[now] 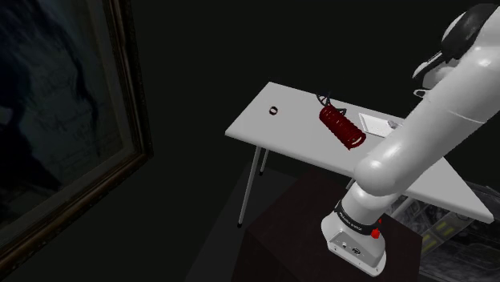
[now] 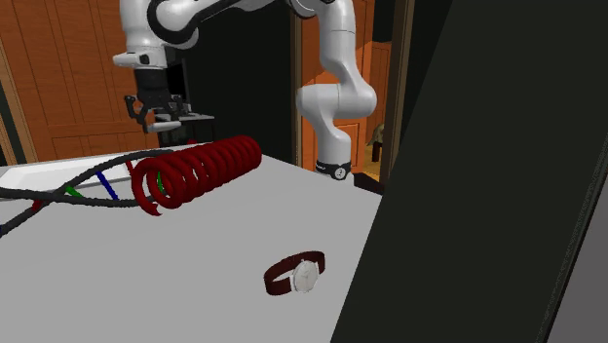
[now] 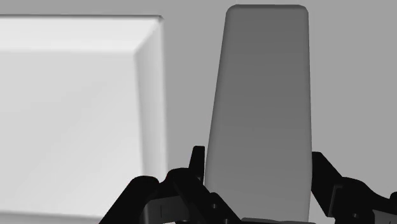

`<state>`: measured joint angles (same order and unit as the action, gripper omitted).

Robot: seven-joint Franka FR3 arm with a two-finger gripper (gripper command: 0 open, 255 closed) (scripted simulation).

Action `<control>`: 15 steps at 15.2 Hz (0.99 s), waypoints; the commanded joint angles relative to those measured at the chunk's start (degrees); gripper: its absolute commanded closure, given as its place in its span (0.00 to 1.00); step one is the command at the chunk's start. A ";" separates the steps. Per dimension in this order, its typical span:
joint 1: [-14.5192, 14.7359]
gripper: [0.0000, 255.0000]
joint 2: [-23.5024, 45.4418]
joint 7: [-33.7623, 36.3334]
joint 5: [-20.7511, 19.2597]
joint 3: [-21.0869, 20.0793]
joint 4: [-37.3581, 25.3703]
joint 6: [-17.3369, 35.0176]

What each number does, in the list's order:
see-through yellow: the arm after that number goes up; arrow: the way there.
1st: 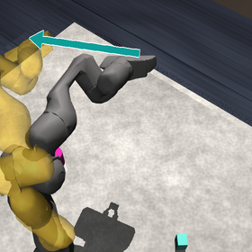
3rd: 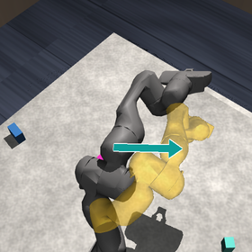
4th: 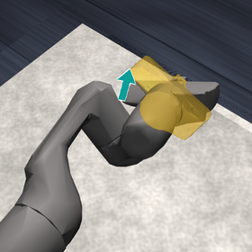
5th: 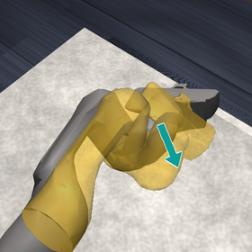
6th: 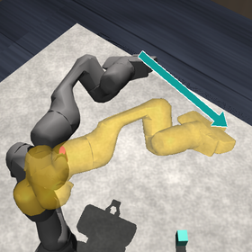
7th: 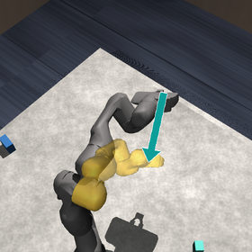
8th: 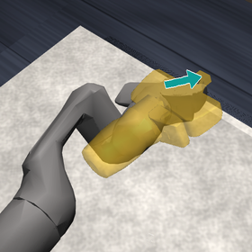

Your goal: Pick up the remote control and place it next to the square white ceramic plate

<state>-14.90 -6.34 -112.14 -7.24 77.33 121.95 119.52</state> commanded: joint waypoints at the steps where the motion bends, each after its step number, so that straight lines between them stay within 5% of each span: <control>1: 2.07 1.00 15.80 -15.99 18.15 8.68 -2.91 -0.89; 2: -3.64 1.00 20.69 -20.76 23.42 5.55 -4.87 -2.23; 3: -12.12 1.00 19.02 -20.09 21.16 -2.37 -6.55 -2.12; 10: -36.07 1.00 34.17 -33.45 33.67 -13.84 -22.06 -9.22; 15: -38.14 1.00 36.27 -34.87 35.55 -15.55 -21.70 -7.41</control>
<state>-52.85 29.57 -146.86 27.94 62.11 100.04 111.63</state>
